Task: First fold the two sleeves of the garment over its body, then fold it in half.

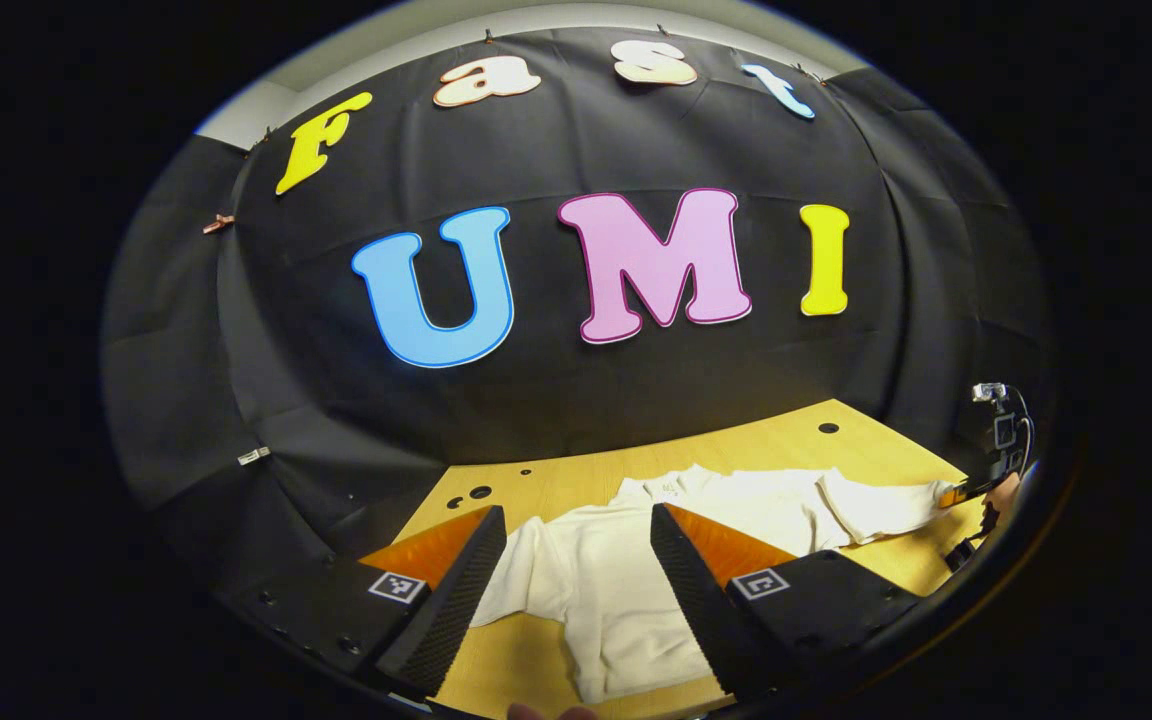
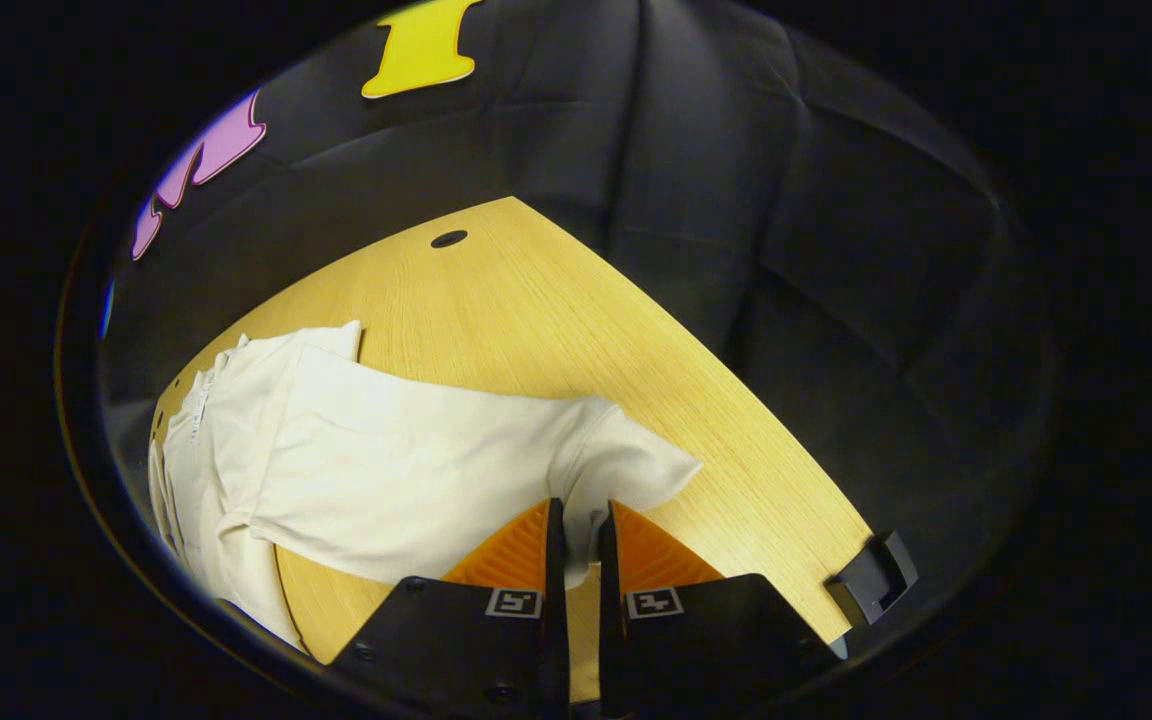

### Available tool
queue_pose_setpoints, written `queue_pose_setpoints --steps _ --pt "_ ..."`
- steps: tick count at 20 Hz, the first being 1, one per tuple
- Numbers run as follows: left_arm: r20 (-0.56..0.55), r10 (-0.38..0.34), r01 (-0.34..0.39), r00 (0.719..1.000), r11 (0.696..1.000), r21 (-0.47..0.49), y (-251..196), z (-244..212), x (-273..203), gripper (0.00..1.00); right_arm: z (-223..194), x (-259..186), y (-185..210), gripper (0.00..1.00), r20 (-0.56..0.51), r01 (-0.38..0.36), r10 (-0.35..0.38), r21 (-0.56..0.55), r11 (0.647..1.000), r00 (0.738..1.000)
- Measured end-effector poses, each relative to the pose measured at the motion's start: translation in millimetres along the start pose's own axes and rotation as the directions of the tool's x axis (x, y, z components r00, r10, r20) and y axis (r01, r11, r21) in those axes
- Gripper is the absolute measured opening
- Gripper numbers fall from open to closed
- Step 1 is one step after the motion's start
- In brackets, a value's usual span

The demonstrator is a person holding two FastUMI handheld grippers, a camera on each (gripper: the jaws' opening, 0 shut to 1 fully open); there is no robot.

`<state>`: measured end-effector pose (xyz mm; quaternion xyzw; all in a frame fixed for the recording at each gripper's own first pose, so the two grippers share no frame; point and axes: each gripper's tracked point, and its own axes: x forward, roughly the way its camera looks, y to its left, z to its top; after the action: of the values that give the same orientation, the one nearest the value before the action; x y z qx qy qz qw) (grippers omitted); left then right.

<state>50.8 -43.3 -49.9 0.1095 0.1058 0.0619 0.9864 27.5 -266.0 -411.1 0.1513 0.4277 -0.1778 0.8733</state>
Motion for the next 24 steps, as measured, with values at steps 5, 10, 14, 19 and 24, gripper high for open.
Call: queue_pose_setpoints --steps 5,10,14,19,24 --pt "0.008 -0.024 0.025 1.0 0.999 -0.023 2.1 -3.3 -0.9 0.95 -12.4 -35.0 -1.7 0.16 0.03 0.004 -0.005 0.006 1.0 1.0" --pt "0.025 -0.045 0.046 0.999 0.998 -0.048 10.9 -3.2 -4.5 0.95 -11.9 -76.7 26.4 0.16 0.098 -0.042 0.036 0.062 0.997 0.995" --pt "0.026 -0.05 0.052 0.998 0.996 -0.077 23.7 -11.0 -9.9 0.95 9.1 -109.7 78.6 0.16 0.182 -0.135 0.123 0.056 0.989 0.976" --pt "0.028 -0.039 0.042 0.999 0.994 -0.106 52.2 -21.0 -19.4 0.95 24.9 -137.3 156.1 0.16 0.24 -0.243 0.227 0.038 0.969 0.944" --pt "0.035 -0.013 0.018 0.999 0.992 -0.125 84.4 -28.8 -28.1 0.95 25.7 -161.1 238.4 0.16 0.265 -0.341 0.328 0.002 0.94 0.907"
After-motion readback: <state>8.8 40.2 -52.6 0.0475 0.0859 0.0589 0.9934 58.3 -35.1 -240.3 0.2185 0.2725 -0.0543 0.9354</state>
